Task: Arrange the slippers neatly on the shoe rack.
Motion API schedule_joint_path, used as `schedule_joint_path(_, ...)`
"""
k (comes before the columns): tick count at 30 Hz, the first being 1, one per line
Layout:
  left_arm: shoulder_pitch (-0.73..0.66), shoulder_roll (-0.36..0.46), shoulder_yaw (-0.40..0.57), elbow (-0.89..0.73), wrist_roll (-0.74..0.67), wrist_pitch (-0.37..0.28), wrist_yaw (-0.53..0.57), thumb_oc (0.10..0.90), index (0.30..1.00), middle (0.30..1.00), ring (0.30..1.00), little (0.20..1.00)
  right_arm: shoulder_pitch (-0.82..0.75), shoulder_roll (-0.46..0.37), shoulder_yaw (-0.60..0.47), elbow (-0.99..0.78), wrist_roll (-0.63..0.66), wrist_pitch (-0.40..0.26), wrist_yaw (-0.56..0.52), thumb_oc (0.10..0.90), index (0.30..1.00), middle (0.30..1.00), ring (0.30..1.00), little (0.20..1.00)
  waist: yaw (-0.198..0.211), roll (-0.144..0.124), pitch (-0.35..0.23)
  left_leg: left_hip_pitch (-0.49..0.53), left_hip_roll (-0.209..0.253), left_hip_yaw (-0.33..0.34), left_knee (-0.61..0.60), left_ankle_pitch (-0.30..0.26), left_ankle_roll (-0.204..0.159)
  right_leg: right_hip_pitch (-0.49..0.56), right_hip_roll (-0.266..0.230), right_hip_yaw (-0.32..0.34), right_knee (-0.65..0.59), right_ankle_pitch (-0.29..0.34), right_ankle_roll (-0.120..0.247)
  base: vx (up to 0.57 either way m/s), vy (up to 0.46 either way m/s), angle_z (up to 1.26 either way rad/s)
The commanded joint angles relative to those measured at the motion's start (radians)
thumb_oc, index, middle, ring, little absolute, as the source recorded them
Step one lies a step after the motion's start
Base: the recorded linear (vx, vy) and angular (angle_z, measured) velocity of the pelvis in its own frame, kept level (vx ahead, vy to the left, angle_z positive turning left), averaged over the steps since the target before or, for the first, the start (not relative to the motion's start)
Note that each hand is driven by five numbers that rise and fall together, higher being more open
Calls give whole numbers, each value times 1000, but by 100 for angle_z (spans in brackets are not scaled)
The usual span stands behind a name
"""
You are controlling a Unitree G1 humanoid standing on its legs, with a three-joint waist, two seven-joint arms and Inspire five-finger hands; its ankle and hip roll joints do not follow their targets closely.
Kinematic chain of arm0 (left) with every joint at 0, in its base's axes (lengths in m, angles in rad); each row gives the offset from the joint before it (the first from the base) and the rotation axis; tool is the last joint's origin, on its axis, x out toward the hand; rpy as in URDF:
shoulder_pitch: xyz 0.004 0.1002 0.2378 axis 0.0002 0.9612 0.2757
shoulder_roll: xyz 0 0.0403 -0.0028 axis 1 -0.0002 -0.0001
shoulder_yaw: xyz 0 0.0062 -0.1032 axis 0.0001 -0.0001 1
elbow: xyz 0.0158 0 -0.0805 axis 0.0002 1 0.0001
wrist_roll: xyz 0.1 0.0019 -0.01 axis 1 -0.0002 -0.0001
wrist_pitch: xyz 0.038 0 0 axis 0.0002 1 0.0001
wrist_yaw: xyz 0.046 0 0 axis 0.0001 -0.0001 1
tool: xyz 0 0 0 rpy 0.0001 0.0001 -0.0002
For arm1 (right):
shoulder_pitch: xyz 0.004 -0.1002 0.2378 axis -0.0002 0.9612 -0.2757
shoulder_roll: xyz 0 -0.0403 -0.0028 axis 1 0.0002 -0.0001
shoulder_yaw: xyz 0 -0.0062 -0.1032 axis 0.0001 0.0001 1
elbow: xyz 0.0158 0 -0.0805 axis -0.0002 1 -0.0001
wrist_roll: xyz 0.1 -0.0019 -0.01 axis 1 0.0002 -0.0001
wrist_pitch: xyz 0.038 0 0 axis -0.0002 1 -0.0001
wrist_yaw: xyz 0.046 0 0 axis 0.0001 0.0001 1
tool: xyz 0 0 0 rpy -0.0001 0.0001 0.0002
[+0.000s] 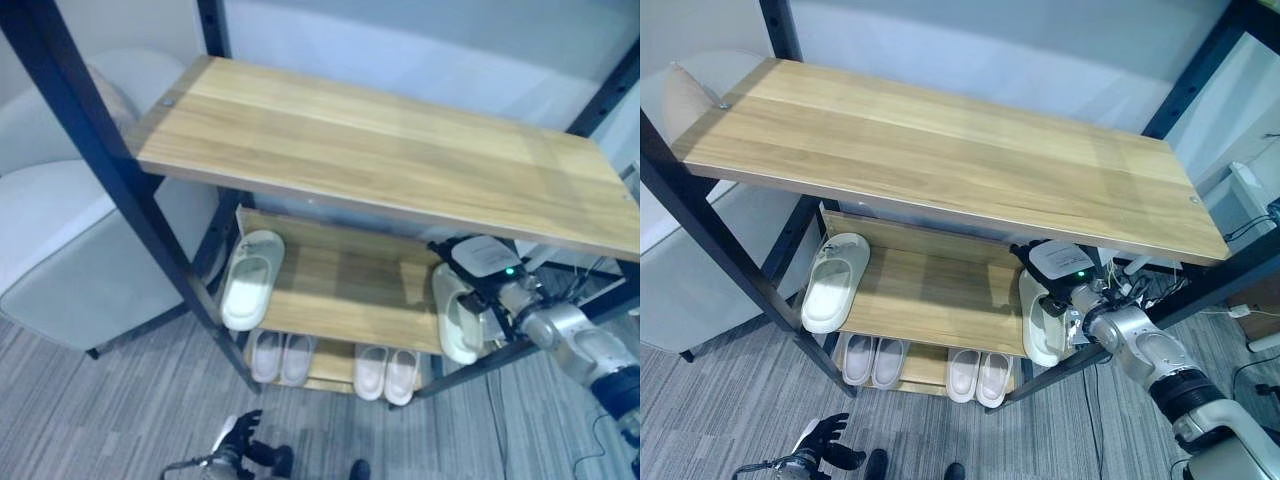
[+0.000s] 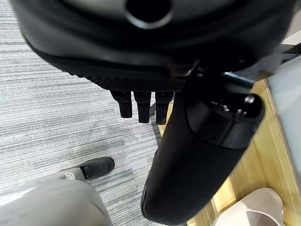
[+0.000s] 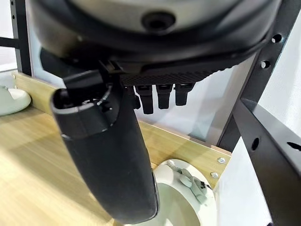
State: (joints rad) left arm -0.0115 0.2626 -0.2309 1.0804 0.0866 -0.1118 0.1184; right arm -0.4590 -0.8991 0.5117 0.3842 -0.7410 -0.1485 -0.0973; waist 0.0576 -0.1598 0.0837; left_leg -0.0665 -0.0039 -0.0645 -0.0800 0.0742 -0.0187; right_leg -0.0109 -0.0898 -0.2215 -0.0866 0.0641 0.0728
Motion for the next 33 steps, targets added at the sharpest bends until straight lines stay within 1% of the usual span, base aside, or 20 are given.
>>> schedule_joint_path(1,35,-33,-53,32,29,-35,-11,800,900,900,900,900,-54,-76,-38,41,-1,26,-42,800,900,900,900,900,16,8,-42,43,20,48,-7,-84,-37,7,-7,49,9,-35,68,0,0,0)
schedule_joint_path(2,36,-29,-54,33,28,-37,-10,800,900,900,900,900,-62,-71,-19,76,-2,30,-42,800,900,900,900,900,21,7,-39,38,20,46,-7,-82,-39,4,-7,46,9,-35,68,0,0,0)
schedule_joint_path(5,35,-28,-54,33,24,-37,-10,800,900,900,900,900,-78,-68,-3,105,-3,34,-46,800,900,900,900,900,22,6,-35,31,20,43,-7,-79,-41,0,-8,42,9,-34,68,-7,-2,3)
schedule_joint_path(10,35,-27,-53,37,22,-36,-8,800,900,900,900,900,-91,-64,4,130,-5,45,-52,800,900,900,900,900,28,9,-29,23,18,39,-7,-74,-43,-6,-9,32,10,-33,69,0,0,0)
schedule_joint_path(15,38,-29,-61,23,13,-43,-6,800,900,900,900,900,-117,-36,15,185,-9,60,-68,800,900,900,900,900,32,22,-22,16,13,37,-7,-71,-43,-11,-16,29,10,-29,70,6,4,3)
schedule_joint_path(23,37,-27,-66,13,10,-46,-2,800,900,900,900,900,-139,-12,26,221,-11,71,-76,800,900,900,900,900,33,33,-16,13,11,37,-7,-70,-42,-14,-18,28,10,-30,70,1,1,1)
schedule_joint_path(32,41,-25,-81,-5,0,-49,2,800,900,900,900,900,-205,42,86,342,-19,93,-79,800,900,900,900,900,35,45,-9,8,12,43,-7,-67,-44,-20,-20,33,8,-29,67,0,0,0)
schedule_joint_path(33,41,-27,-81,-2,-2,-49,2,800,900,900,900,900,-211,46,88,350,-15,94,-80,745,818,818,818,818,35,45,-11,9,12,44,-7,-67,-44,-20,-19,33,7,-29,66,31,-7,-2)
